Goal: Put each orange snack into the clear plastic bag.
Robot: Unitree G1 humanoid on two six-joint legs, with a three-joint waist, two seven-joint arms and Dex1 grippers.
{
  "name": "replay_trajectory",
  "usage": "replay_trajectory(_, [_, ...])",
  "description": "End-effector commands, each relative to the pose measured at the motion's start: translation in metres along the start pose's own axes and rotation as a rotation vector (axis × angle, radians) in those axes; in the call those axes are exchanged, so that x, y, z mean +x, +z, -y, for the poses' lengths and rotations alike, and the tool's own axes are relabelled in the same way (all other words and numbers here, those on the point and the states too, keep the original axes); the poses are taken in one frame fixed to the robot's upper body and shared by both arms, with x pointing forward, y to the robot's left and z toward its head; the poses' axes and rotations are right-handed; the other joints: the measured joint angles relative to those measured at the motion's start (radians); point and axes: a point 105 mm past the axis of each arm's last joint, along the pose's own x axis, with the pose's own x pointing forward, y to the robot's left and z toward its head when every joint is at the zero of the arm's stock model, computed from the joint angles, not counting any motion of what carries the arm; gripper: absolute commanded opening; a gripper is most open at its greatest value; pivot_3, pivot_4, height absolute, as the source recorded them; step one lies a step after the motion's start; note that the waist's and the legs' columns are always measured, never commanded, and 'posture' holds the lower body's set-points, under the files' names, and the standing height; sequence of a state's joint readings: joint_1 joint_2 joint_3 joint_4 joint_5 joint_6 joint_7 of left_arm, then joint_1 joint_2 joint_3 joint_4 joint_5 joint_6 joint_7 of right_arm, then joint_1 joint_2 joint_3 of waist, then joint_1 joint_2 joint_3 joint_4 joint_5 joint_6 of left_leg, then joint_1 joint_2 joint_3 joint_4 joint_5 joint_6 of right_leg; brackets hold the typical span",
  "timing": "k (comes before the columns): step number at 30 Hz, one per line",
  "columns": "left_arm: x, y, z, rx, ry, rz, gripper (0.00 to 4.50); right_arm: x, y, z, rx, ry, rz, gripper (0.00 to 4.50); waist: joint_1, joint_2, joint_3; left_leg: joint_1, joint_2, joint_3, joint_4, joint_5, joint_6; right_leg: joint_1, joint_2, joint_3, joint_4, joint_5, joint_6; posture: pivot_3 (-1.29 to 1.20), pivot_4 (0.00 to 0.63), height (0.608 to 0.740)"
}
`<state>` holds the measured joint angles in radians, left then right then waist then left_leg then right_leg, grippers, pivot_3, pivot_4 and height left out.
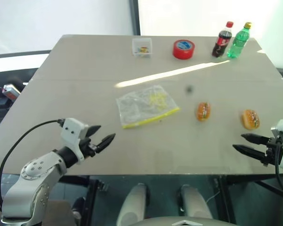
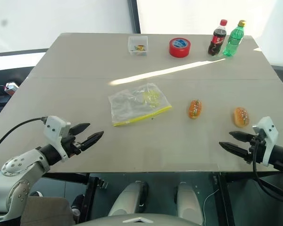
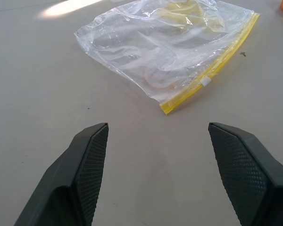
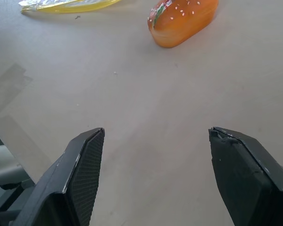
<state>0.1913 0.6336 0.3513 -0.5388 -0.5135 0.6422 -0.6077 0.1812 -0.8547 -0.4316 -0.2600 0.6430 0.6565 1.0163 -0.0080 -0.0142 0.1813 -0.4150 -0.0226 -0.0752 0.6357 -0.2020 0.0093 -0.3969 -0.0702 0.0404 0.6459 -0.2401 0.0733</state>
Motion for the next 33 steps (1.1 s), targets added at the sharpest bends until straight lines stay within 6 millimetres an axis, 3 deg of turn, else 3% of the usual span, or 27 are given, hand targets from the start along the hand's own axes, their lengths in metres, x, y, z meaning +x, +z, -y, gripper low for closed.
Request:
replay_trajectory(1, [-0.002, 0.013, 0.005, 0.033, -0.023, 0.049, 3.58, -0.006, 0.010, -0.001, -0.046, -0.001, 0.017, 3.60, 0.000, 0.000, 0.000, 0.000, 0.000, 0.000, 0.000, 0.000, 0.000, 0.000, 0.000, 0.000, 0.000, 0.000, 0.000, 0.00, 0.150, 0.740])
replay_trajectory(27, [0.005, 0.018, 0.009, 0.013, -0.036, 0.068, 3.58, -0.001, 0.011, -0.003, -0.055, 0.015, 0.024, 3.60, 0.000, 0.000, 0.000, 0.000, 0.000, 0.000, 0.000, 0.000, 0.000, 0.000, 0.000, 0.000, 0.000, 0.000, 0.000, 0.00, 0.150, 0.740])
replay_trajectory(33, [0.021, 0.011, 0.004, -0.163, -0.012, 0.016, 3.58, 0.012, 0.034, -0.020, -0.158, 0.082, 0.105, 3.60, 0.000, 0.000, 0.000, 0.000, 0.000, 0.000, 0.000, 0.000, 0.000, 0.000, 0.000, 0.000, 0.000, 0.000, 0.000, 0.00, 0.150, 0.740])
